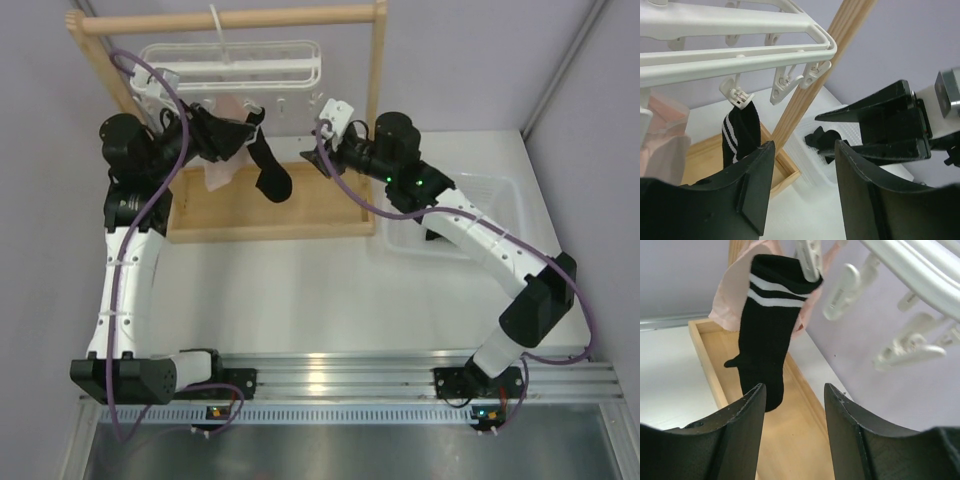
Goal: Clip the socks to the hanger
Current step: Open the clamp at the hanger.
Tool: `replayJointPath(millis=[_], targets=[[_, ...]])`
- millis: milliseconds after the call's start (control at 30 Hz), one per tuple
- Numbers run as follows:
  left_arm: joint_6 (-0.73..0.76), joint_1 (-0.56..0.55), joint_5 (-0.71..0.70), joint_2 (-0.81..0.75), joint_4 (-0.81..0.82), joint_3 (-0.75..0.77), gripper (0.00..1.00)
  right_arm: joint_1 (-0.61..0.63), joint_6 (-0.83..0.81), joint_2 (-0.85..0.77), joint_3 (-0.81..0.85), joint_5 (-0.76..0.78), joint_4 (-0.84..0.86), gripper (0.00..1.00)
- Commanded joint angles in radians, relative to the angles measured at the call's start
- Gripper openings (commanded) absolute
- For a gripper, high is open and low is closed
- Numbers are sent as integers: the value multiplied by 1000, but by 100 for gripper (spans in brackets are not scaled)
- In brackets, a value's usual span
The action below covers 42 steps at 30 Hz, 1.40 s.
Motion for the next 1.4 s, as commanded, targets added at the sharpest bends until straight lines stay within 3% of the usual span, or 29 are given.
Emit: replayJointPath(millis=[0,167,433,667,1000,1367], targets=[[59,-45,20,-19,131,-11,56,-71,149,-59,-29,-125,65,50],[169,-152,-65,21,116,20,56,-124,212,-59,-43,-185,131,49],[295,-330,-457,56,82,54,54,-127,231,-48,-30,-155,157,47],[268,-382,-638,124,31,120,55,-125,270,-25,-7,-150,175,47],[254,-389,-683,162,13,144,51,-127,270,-17,-6,-175,185,47],[252,-389,-611,153,37,134,21,-104,244,39,74,-179,188,49]])
